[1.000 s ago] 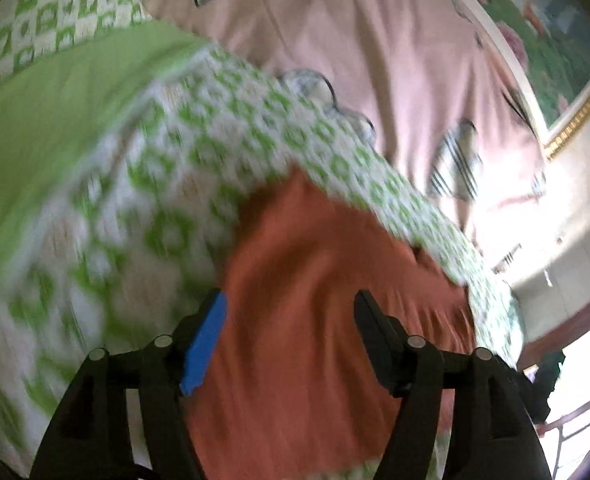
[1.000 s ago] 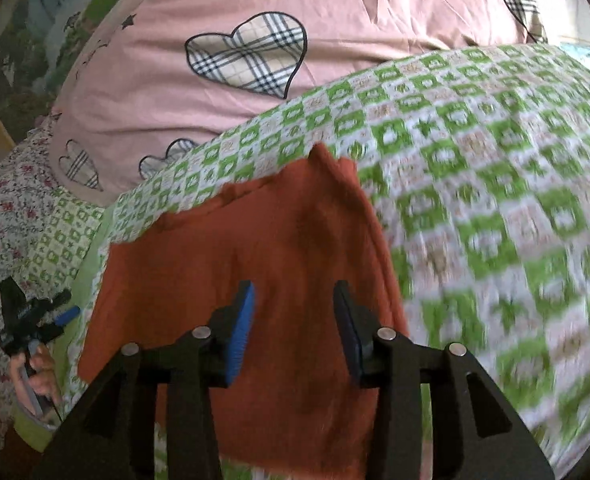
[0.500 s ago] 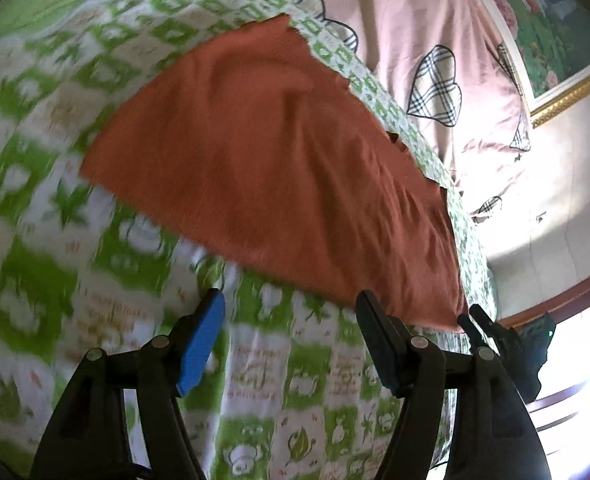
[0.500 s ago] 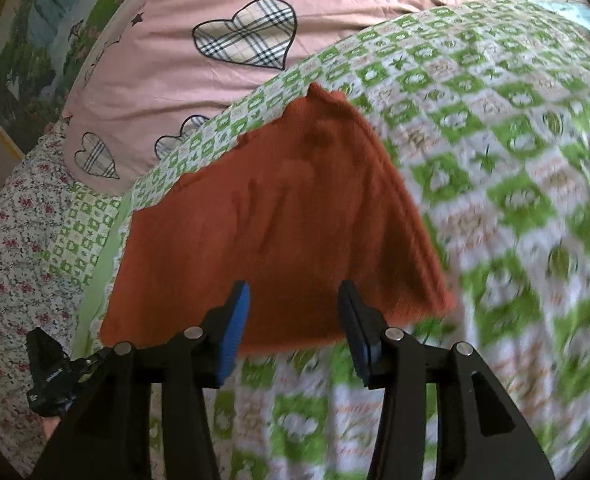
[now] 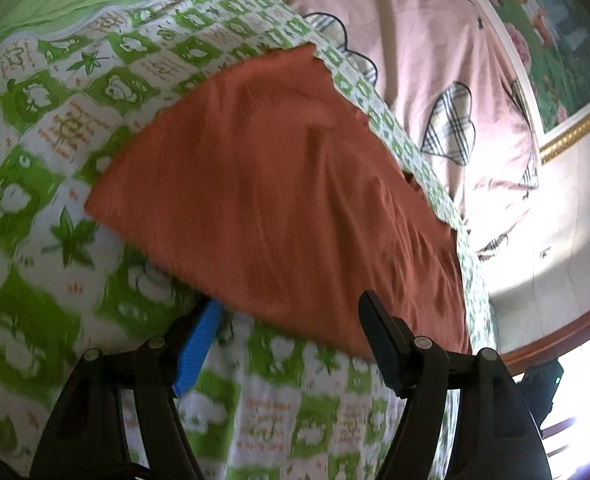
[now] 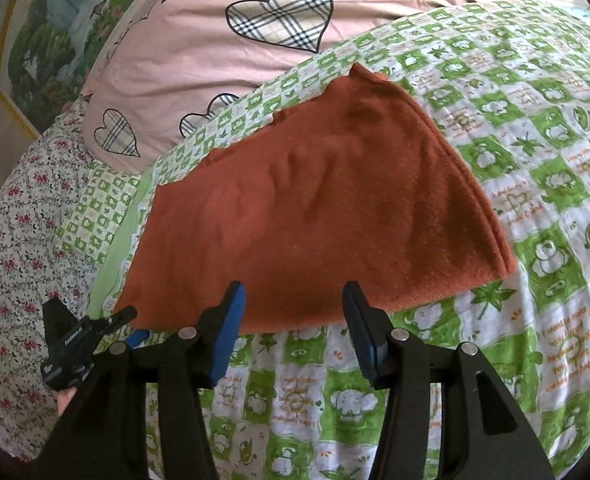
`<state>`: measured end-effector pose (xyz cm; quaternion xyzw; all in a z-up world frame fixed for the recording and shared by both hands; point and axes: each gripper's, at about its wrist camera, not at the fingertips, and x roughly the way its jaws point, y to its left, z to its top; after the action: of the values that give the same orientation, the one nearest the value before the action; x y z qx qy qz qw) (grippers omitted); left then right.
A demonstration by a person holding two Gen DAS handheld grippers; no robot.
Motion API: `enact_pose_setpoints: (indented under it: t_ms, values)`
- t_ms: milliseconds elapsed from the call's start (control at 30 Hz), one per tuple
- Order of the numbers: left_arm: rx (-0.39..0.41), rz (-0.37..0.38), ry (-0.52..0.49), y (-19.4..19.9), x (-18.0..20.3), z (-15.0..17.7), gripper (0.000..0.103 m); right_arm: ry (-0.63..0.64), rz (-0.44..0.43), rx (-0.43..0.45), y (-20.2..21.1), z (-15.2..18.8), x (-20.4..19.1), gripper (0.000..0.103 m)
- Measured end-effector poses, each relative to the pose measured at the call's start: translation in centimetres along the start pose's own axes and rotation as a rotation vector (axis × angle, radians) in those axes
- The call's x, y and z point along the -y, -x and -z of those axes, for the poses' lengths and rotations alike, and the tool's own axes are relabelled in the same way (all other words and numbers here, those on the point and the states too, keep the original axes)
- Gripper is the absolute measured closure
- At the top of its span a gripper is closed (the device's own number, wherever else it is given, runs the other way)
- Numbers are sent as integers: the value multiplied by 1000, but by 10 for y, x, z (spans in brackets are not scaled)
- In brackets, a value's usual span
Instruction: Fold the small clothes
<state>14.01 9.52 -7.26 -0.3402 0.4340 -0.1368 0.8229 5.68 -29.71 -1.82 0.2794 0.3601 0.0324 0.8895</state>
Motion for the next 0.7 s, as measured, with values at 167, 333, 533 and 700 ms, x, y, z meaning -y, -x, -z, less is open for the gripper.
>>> enact_pose_setpoints:
  t_ms: [167, 333, 533, 700]
  values:
    - [40, 6, 51, -5, -7, -19, 31, 5, 0, -4, -7, -9, 1, 50]
    - [90, -15, 77, -6, -15, -38, 31, 13, -8, 1, -13, -19, 1, 49]
    - [128, -66, 35, -6, -10, -51, 86, 35, -9, -2, -20, -34, 3, 48]
    - [148, -43, -174, 0, 48, -50, 92, 37, -24, 10, -20, -48, 11, 48]
